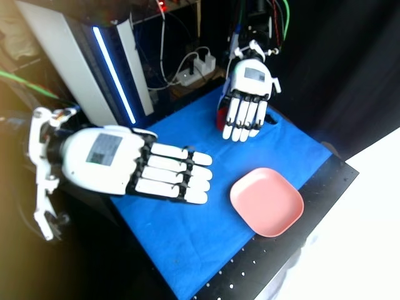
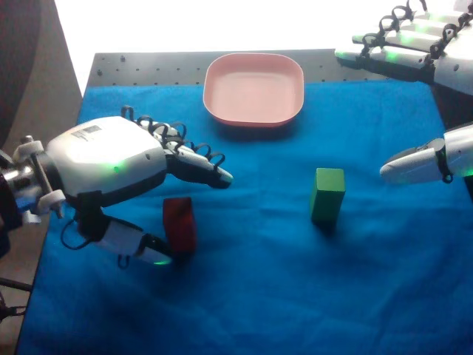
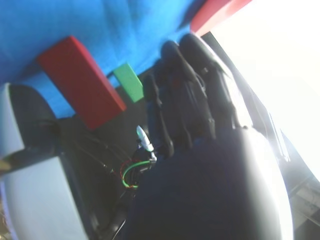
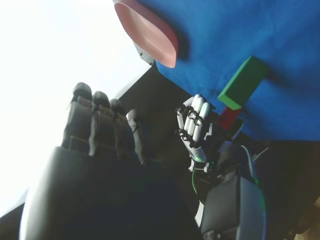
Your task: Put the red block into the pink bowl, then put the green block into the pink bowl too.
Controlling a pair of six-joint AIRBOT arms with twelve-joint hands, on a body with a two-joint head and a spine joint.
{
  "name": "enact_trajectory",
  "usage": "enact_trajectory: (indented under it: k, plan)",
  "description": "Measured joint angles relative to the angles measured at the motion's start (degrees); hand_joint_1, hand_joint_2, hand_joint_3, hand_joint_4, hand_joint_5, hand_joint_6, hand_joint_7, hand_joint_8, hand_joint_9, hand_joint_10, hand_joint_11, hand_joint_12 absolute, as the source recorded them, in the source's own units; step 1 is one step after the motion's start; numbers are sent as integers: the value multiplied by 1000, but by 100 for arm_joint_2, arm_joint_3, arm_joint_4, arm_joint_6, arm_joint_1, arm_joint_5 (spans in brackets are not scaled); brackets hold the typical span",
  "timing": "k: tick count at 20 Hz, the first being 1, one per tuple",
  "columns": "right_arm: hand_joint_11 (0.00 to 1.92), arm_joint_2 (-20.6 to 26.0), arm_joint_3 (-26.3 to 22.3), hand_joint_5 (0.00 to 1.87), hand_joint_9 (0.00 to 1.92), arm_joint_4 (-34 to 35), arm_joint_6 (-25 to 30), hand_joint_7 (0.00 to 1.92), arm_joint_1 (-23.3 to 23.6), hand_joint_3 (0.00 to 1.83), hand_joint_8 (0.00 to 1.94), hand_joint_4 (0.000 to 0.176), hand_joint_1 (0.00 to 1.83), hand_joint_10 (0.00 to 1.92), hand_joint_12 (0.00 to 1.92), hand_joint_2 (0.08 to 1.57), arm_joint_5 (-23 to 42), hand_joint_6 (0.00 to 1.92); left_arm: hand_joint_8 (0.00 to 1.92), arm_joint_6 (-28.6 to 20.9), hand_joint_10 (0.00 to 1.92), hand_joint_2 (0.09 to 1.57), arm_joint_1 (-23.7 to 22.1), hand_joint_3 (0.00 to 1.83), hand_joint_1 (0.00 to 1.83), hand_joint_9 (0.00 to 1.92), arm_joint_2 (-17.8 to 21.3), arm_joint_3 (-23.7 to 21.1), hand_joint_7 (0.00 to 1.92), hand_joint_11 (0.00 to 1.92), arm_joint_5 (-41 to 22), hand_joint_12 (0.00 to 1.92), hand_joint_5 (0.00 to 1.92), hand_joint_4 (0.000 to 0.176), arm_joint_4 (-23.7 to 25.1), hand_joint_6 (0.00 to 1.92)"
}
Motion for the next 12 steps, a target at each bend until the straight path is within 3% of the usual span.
enact_trajectory:
  k: [4,5,7,8,9,12]
  plan:
    - [0,-17,11,0,0,20,0,0,0,0,0,66,266,0,0,908,4,0,53,-186,316,895,0,0,1159,1111,-50,103,997,836,-90,1201,793,0,35,6]
    - [0,-17,13,0,0,20,0,0,0,0,0,54,280,0,0,898,0,0,41,-245,406,889,0,3,1170,1079,-87,162,1013,855,-122,1203,804,0,9,3]
    - [0,-35,15,0,0,22,2,18,0,0,5,48,243,0,0,915,11,0,39,-330,520,904,0,0,1152,1044,-138,190,1045,914,-125,1162,854,0,-13,8]
    - [0,-44,15,0,0,20,0,3,0,6,0,29,241,0,0,929,4,0,39,-358,552,914,0,0,1147,1044,-175,190,1055,957,-142,1138,869,0,9,10]
    - [0,-57,15,0,0,22,2,0,0,0,0,52,265,0,0,906,2,0,43,-369,583,916,0,0,1186,1049,-216,190,1072,964,-166,1157,894,0,7,14]
    - [0,-57,35,0,0,20,2,0,0,0,0,63,289,0,0,906,2,0,47,-389,615,914,0,0,1207,1062,-240,236,1090,959,-280,1191,938,0,-42,25]
